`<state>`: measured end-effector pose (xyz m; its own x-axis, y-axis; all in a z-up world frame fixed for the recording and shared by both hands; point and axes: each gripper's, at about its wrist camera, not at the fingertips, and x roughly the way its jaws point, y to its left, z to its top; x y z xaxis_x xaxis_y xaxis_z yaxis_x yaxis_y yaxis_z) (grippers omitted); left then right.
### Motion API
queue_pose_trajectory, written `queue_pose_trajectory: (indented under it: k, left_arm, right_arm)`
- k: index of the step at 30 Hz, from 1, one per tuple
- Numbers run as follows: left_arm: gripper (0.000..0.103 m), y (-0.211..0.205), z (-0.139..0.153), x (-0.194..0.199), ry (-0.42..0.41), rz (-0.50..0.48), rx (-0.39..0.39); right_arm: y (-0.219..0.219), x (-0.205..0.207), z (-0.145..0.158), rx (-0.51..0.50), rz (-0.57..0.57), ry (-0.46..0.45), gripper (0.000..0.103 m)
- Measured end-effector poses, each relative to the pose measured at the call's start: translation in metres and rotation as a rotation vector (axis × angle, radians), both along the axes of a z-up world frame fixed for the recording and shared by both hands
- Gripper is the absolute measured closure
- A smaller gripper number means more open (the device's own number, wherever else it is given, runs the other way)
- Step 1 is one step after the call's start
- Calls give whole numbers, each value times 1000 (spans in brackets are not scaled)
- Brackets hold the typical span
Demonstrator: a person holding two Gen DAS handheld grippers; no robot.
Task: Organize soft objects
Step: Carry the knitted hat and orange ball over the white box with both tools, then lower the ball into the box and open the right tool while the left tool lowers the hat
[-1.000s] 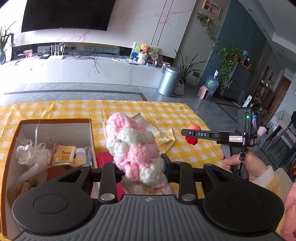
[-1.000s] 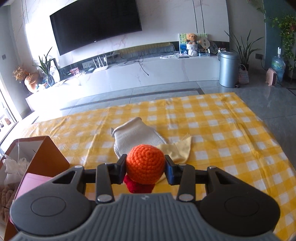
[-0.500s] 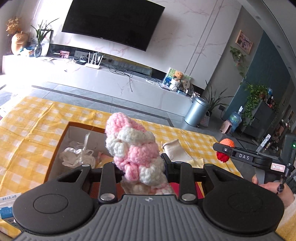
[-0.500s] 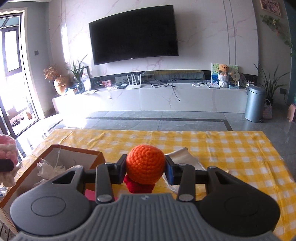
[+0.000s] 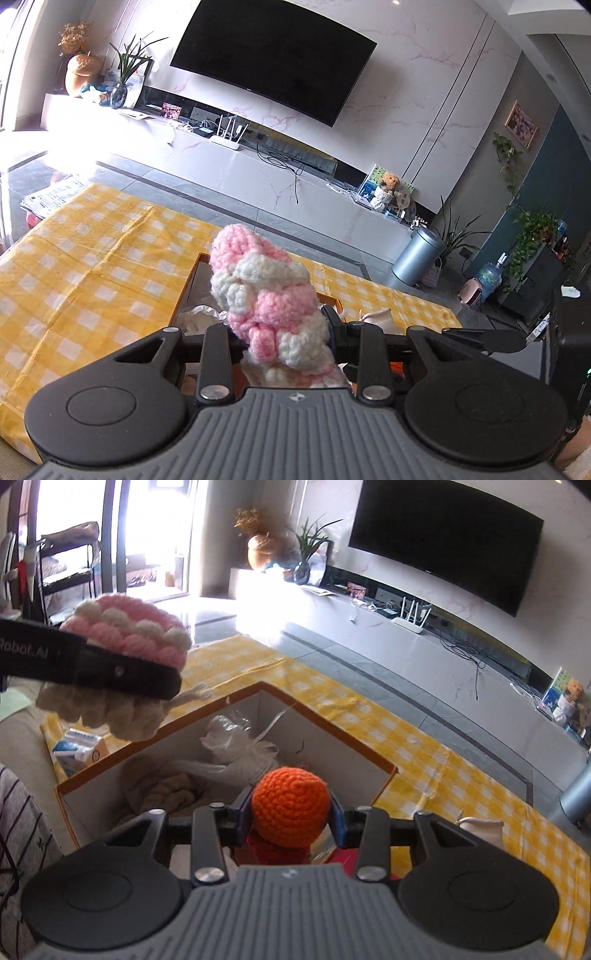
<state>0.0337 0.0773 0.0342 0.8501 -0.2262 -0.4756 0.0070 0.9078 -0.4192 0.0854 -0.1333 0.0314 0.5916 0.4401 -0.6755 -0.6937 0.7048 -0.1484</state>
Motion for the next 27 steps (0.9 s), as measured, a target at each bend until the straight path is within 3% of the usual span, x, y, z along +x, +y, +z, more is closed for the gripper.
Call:
queue_pose_trajectory:
  k: [8,15,20,22,24,27]
  left_arm:
    - [67,19,-3,0,7,29,-42]
    - [67,20,-4,-2,9,9,-51]
    - [67,23,-4,-1,11,17,-55]
    - [67,25,-6,0,20,18,-58]
    - [67,26,-7,1,27,19,-60]
    - [67,25,-8,1,34,19,-56]
  right_arm:
    - [47,-3,-25,-339,161,58,62]
    - [76,7,-54,-600,224,95,62]
    - [79,5,-64,-680,250,93,62]
    - [78,6,-65,-667,244,95,50]
    - [77,6,-68,-691,232,70,18]
    - [74,1,-65,-706,233,29,16]
